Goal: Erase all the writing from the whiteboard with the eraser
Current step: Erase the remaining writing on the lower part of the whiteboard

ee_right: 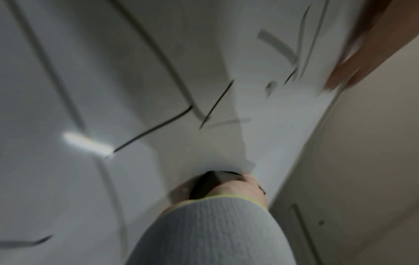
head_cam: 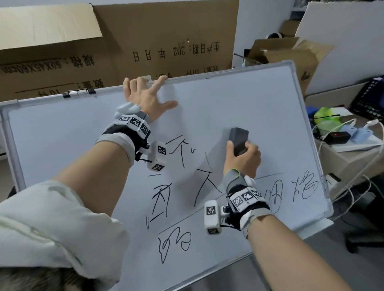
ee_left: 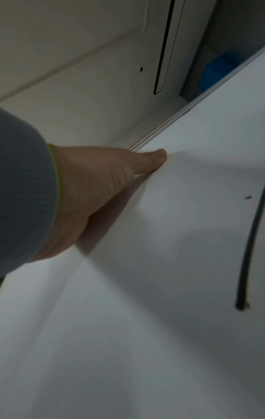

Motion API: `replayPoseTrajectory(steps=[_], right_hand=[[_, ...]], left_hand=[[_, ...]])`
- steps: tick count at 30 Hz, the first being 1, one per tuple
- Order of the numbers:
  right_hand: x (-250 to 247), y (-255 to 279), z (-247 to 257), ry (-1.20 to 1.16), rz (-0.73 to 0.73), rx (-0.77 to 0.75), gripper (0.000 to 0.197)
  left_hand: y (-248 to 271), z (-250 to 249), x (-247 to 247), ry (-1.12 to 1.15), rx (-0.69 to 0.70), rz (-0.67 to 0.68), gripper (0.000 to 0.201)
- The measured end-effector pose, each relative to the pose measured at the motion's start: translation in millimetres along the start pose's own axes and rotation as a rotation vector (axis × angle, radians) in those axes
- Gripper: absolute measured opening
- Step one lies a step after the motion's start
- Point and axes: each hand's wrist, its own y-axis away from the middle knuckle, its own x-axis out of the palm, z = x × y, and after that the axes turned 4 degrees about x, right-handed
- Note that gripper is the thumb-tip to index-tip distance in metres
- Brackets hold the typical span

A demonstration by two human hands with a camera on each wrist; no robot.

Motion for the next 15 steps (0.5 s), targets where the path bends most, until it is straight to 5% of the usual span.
replayPoseTrajectory(steps=[5,15], right_hand=[[-11.1,-17.8,-22.0,0.002,-0.035,0.171,0.051],[-16.6,-12.6,-33.4,-0.001,-0.114,0.22,0.05]], left_hand=[[-4.8,-5.8,-3.8,0.042,-0.063,-0.009,0.1],[2.1,3.4,-0.4,0.034,-0.083,-0.007,0.095]])
